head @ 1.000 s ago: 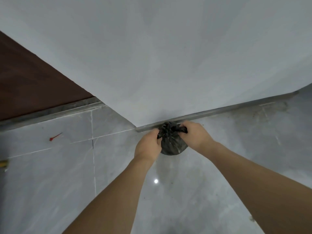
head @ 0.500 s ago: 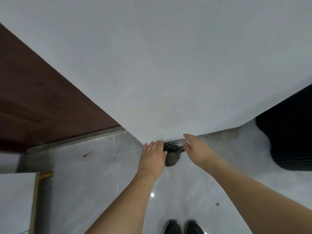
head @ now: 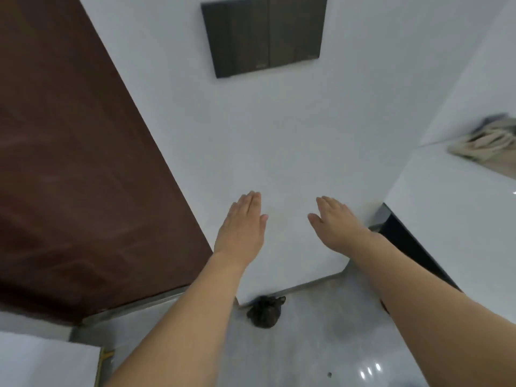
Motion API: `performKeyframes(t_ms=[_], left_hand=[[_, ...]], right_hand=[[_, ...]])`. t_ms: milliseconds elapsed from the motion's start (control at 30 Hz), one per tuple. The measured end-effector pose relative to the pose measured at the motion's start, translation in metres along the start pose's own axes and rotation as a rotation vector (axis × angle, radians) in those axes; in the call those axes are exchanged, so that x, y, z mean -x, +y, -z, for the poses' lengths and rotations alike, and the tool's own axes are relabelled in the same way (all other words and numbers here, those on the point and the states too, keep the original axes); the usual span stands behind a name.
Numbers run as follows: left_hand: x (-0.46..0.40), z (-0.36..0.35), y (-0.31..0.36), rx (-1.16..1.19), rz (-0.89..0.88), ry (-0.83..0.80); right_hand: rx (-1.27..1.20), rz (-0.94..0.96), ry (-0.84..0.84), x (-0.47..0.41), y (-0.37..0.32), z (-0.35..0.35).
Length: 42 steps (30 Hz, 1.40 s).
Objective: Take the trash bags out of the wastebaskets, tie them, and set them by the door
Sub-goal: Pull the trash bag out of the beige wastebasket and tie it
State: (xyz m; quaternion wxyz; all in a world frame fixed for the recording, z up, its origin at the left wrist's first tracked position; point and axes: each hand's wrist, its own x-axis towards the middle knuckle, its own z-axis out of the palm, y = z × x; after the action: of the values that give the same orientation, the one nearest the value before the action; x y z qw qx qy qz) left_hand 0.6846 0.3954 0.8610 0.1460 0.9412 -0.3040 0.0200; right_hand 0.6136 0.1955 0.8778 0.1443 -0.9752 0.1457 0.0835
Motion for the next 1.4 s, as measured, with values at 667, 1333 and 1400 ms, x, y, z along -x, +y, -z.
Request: performKeyframes(t_ms=[667, 1333, 1400], left_hand=[[-0.039, 0.034, 0.114, -0.115, -0.378, 0.084], [0.083, -0.037, 0.454, 0.027, -0.936, -0.123], [0.111, -0.043, 0.493, 0.039, -1.022, -0.123]], right_hand=[[-0.080, -0.231, 0.230, 0.092, 0.056, 0.059], [-0.244, -0.959, 0.484, 0.434, 0.264, 0.039], [-0.239, -1.050, 0.486, 0.481, 0.276, 0.035]])
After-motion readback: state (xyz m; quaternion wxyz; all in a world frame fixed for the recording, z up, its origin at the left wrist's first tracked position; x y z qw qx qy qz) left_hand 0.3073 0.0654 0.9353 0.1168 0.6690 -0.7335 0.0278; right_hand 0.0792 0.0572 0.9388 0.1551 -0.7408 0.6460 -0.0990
